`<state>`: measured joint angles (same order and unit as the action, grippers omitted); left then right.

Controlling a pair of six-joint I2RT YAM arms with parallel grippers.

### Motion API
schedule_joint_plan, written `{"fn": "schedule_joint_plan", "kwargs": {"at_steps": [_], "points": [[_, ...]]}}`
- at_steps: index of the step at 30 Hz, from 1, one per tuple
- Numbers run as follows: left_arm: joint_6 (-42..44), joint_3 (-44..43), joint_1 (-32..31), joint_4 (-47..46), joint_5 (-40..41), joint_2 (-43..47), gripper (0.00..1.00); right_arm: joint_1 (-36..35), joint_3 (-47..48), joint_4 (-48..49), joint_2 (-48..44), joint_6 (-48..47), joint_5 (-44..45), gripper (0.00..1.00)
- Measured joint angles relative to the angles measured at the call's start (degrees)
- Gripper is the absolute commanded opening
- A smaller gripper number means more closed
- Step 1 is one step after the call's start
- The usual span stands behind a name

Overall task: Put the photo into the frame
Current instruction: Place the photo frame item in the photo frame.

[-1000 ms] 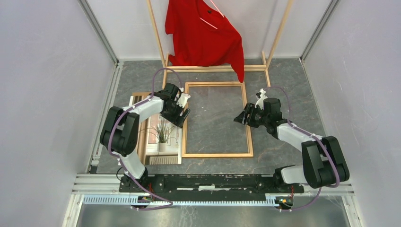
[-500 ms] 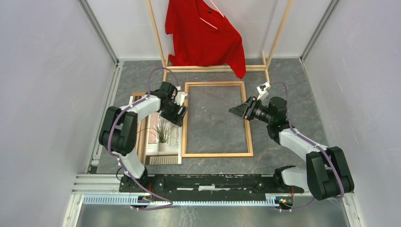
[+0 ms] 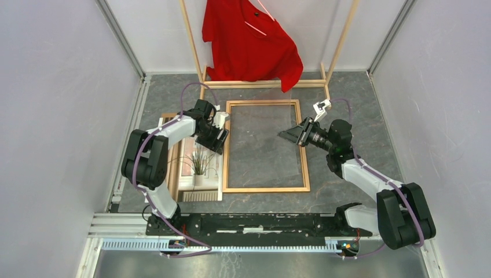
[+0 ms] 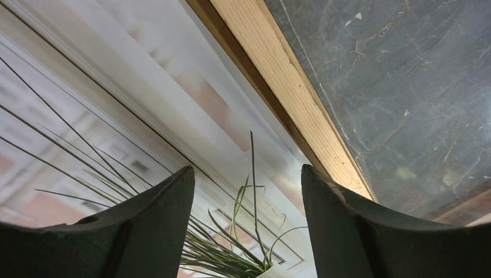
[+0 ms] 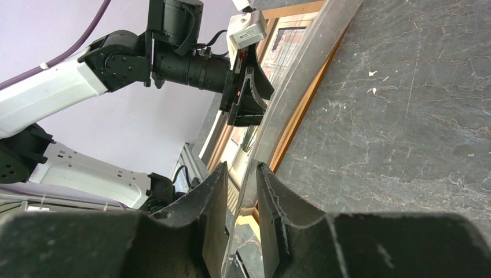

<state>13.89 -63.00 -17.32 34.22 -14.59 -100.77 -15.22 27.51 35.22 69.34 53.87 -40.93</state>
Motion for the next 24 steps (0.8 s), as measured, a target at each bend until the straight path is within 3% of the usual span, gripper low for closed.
{"fn": "schedule_joint_plan", "kwargs": {"at_steps": [24], "points": [[-0.6, -0.5, 1.5, 0.3, -1.2, -0.5, 0.73, -2.6, 2.5, 1.6, 0.8, -2.4, -4.3, 0.27]]}}
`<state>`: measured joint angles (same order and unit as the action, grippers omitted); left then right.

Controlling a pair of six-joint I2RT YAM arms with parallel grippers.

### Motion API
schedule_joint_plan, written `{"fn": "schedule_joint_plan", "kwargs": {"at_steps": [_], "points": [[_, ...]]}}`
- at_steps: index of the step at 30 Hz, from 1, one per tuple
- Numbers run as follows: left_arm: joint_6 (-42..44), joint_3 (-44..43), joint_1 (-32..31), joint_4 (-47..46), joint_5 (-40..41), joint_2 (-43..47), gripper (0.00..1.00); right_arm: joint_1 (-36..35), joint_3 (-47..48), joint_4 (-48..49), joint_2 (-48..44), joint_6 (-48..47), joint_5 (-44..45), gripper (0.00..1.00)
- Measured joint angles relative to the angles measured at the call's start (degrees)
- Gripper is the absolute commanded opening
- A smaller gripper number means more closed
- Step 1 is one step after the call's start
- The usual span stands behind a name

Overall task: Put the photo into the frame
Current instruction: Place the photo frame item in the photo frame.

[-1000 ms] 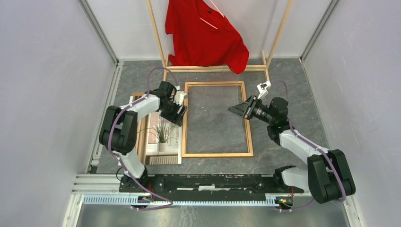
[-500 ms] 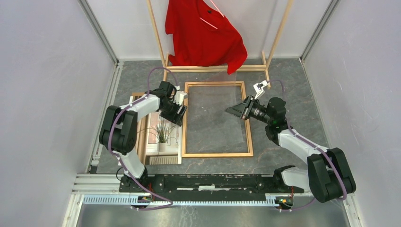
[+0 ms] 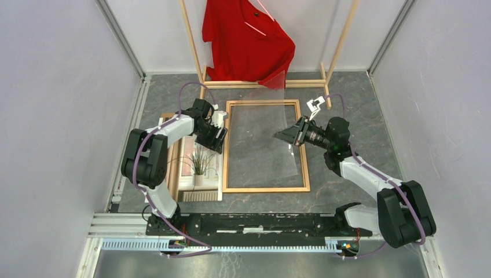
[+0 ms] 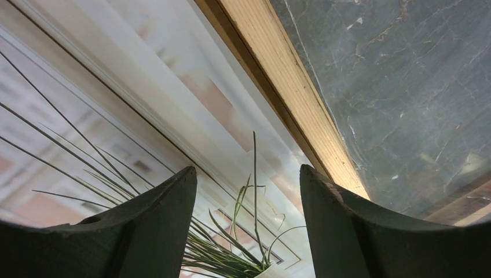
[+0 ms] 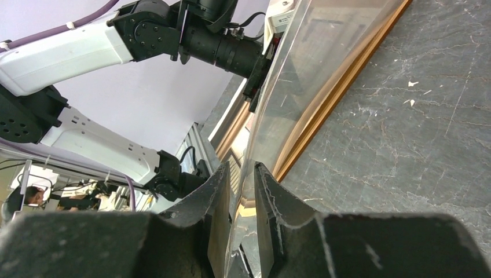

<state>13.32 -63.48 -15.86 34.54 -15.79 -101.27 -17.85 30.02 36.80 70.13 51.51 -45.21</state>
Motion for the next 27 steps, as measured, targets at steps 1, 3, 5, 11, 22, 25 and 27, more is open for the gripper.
{"fn": "schedule_joint_plan", "kwargs": {"at_steps": [1, 3, 5, 11, 22, 25, 27], "points": [[0.0, 0.0, 0.0, 0.0, -0.1, 0.0, 0.73, 0.0, 0.0, 0.0, 0.0, -0.2, 0.0, 0.27], [0.0, -0.1, 0.0, 0.0, -0.3, -0.1, 0.73, 0.0, 0.0, 0.0, 0.2, -0.4, -0.1, 0.27], [0.0, -0.1, 0.0, 0.0, -0.3, -0.1, 0.73, 0.0, 0.0, 0.0, 0.3, -0.5, -0.2, 0.27], [-0.1, -0.3, 0.0, 0.2, -0.2, -0.3, 0.72, 0.0, 0.8, -4.2, 1.7, -4.5, 0.9, 0.26], [0.0, -0.5, 0.4, 0.0, 0.8, -0.5, 0.72, 2.9, 0.9, -15.4, 5.2, -12.2, 3.4, 0.25], [0.0, -0.8, 0.4, 0.2, 0.9, -0.7, 0.72, 3.6, 0.7, -16.1, 5.5, -12.9, 3.4, 0.24], [0.0, -1.0, 0.4, 0.5, 0.9, -0.9, 0.72, 3.7, 0.3, -16.0, 5.6, -13.0, 3.5, 0.25]]}}
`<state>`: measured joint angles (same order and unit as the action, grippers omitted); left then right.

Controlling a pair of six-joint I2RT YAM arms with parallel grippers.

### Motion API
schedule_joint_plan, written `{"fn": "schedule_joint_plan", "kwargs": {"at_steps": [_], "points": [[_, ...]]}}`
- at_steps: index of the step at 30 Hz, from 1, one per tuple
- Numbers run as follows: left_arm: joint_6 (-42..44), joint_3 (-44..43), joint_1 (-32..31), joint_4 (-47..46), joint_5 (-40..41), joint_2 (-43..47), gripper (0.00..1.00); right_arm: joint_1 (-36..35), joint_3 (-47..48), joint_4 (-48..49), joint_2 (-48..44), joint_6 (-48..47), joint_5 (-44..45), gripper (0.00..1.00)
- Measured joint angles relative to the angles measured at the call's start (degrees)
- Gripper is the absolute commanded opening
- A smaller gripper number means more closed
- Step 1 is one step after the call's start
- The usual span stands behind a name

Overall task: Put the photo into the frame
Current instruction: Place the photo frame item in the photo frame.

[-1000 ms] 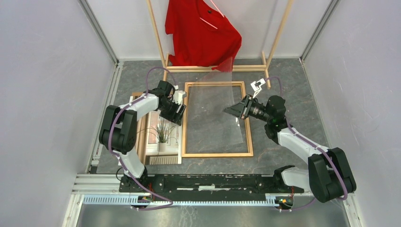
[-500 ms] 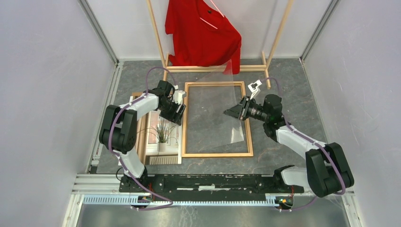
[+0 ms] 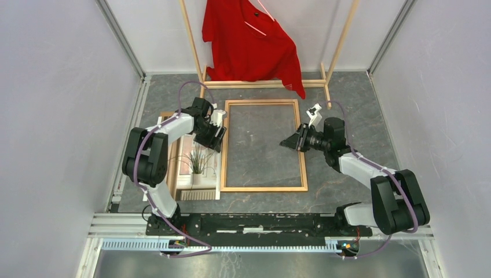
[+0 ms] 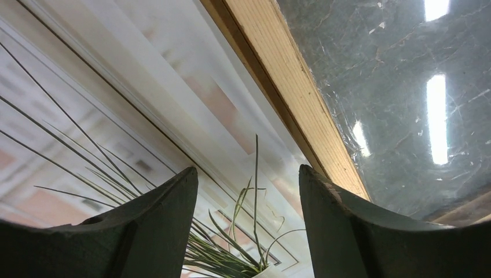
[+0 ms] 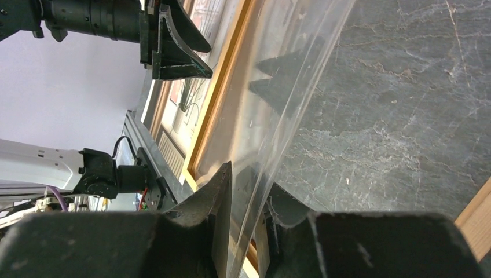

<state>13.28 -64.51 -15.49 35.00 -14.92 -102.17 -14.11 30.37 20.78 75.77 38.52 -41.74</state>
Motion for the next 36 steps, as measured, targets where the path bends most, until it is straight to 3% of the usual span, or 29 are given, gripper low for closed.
{"fn": "schedule_joint_plan", "kwargs": {"at_steps": [23, 36], "points": [[0.0, -0.6, -3.0, 0.6, 4.7, -0.5, 0.72, 0.0, -6.2, 9.2, 2.3, 5.5, 1.9, 0.3], [0.0, -0.3, -4.3, -0.8, 6.0, -0.5, 0.71, -1.4, -8.5, 18.7, 0.9, 18.6, 2.7, 0.28]]}}
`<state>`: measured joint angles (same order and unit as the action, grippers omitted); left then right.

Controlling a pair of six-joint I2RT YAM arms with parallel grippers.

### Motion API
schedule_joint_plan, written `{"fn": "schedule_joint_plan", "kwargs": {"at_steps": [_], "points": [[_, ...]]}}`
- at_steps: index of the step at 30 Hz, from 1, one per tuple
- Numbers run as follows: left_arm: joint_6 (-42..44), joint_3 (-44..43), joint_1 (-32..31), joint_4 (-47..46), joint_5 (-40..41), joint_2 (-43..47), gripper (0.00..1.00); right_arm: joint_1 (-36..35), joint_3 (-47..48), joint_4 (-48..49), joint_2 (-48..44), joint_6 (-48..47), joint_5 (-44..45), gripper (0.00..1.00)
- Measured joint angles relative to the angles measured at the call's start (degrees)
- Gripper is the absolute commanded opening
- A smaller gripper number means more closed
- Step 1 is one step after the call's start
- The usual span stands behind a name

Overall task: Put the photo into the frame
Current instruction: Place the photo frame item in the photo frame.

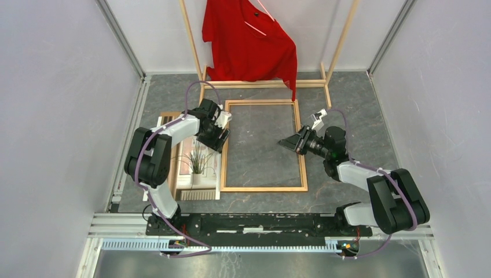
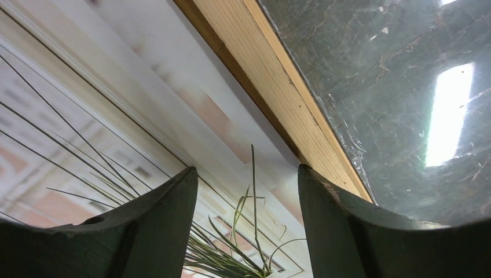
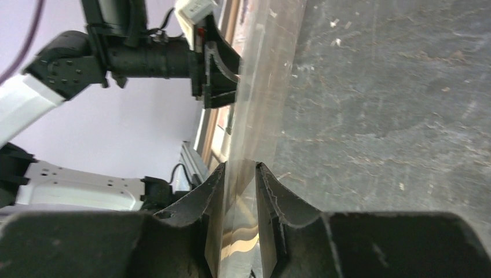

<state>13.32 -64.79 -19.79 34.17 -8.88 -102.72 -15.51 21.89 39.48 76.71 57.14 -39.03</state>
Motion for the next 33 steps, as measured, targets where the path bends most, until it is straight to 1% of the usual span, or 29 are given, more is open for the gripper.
{"fn": "schedule_joint_plan", "kwargs": {"at_steps": [5, 15, 24, 33], "points": [[0.0, 0.2, 0.0, -0.4, 0.0, 0.0, 0.71, -0.7, 0.0, 4.0, -1.1, 4.3, 0.0, 0.28], [0.0, 0.7, 0.0, -1.0, 0.0, 0.4, 0.7, -2.8, 0.0, 7.2, -1.7, 8.2, 1.2, 0.27], [0.0, 1.2, 0.2, -1.8, -0.3, 0.8, 0.69, -5.5, 1.7, 7.6, -2.8, 10.2, 3.0, 0.26], [0.0, 1.5, 1.7, -3.0, -3.6, 1.0, 0.68, -8.4, 5.2, 4.8, -2.8, 10.5, 4.6, 0.27]]}}
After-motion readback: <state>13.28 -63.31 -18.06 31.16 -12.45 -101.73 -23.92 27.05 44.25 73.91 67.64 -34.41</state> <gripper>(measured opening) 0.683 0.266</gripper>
